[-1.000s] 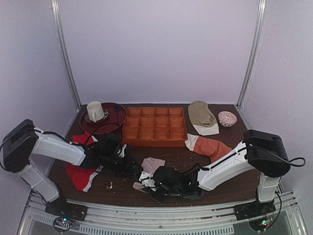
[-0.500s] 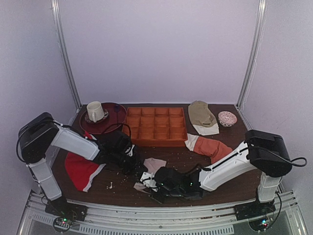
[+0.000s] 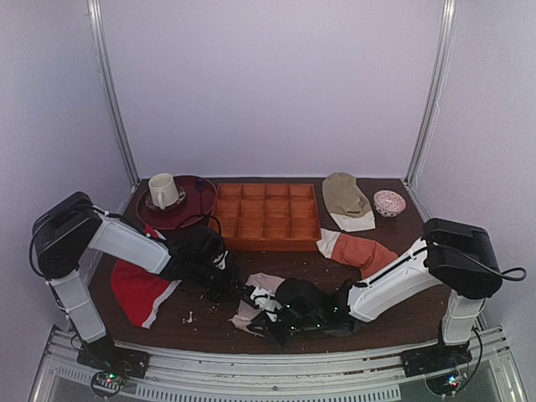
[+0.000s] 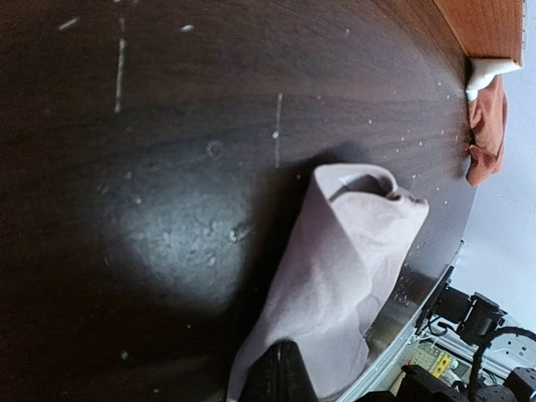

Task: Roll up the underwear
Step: Roll the underwear at the center of the board.

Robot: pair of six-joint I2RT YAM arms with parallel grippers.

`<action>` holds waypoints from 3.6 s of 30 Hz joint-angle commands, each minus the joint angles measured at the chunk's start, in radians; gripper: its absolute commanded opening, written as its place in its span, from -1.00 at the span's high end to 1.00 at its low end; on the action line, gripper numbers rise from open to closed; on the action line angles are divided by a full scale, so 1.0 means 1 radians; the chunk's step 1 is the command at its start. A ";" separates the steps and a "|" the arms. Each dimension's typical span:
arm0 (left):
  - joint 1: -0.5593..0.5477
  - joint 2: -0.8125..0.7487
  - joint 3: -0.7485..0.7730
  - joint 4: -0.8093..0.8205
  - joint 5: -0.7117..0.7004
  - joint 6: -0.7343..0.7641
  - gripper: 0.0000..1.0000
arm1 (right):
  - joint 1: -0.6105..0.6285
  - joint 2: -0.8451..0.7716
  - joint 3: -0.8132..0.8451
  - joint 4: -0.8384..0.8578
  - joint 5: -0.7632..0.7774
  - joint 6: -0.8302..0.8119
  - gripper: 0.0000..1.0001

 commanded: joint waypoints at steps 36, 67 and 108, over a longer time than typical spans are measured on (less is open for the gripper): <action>0.006 -0.064 -0.041 -0.111 -0.092 -0.017 1.00 | -0.151 0.207 -0.074 0.117 -0.397 0.495 1.00; -0.036 -0.460 -0.178 -0.259 -0.092 0.019 0.63 | -0.240 0.286 -0.009 -0.032 -0.519 0.508 1.00; -0.207 -0.386 -0.354 0.093 -0.196 -0.280 -0.03 | -0.241 0.243 0.012 -0.220 -0.409 0.520 1.00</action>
